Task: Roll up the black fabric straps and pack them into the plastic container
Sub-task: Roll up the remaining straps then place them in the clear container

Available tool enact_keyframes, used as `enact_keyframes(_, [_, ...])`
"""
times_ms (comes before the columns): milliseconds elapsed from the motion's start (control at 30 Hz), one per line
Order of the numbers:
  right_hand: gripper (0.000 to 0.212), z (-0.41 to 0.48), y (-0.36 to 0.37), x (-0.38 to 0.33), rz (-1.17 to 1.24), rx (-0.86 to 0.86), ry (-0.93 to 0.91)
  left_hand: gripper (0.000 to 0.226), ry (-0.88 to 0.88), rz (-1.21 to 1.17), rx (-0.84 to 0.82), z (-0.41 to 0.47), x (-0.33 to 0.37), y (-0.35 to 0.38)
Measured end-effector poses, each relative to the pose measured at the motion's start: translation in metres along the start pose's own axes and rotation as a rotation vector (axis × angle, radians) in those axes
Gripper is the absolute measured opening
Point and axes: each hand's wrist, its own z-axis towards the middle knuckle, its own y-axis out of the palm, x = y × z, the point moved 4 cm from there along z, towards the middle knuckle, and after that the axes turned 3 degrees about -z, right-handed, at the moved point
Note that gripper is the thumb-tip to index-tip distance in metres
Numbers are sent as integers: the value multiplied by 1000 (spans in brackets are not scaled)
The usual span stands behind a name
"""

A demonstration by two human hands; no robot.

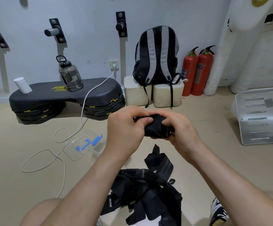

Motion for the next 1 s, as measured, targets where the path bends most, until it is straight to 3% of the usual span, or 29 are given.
enact_keyframes(167, [23, -4, 4, -4, -118, 28, -83, 33, -151, -83, 1, 0, -7, -2])
enact_keyframes(300, [18, -7, 4, -8, -259, 103, -215, 18, -351, -276, -6, -1, -22, 3])
enact_keyframes(400, [21, -10, 7, -11, -210, 97, -245, 22, -645, -537, -201, -8, -25, 16])
enact_keyframes(434, [23, -11, 7, -12, -198, 113, -241, 20, -672, -542, -261, -9, -22, 19])
enact_keyframes(500, [22, -13, 8, -13, -192, 170, -230, 16, -596, -502, -270, -10, -16, 24])
enact_keyframes(600, [21, -14, 8, -10, -202, 327, -213, 16, -485, -494, -121, -11, -11, 31])
enact_keyframes(700, [33, -16, 11, -5, -295, 448, -173, 15, -446, -497, -20, -16, -10, 40])
enact_keyframes(901, [41, -14, 7, 0, -333, 397, -79, 18, -627, -553, -17, -33, -14, 53])
enact_keyframes(1001, [39, -12, 4, 5, -471, 383, -71, 19, -693, -560, -62, -40, -18, 59])
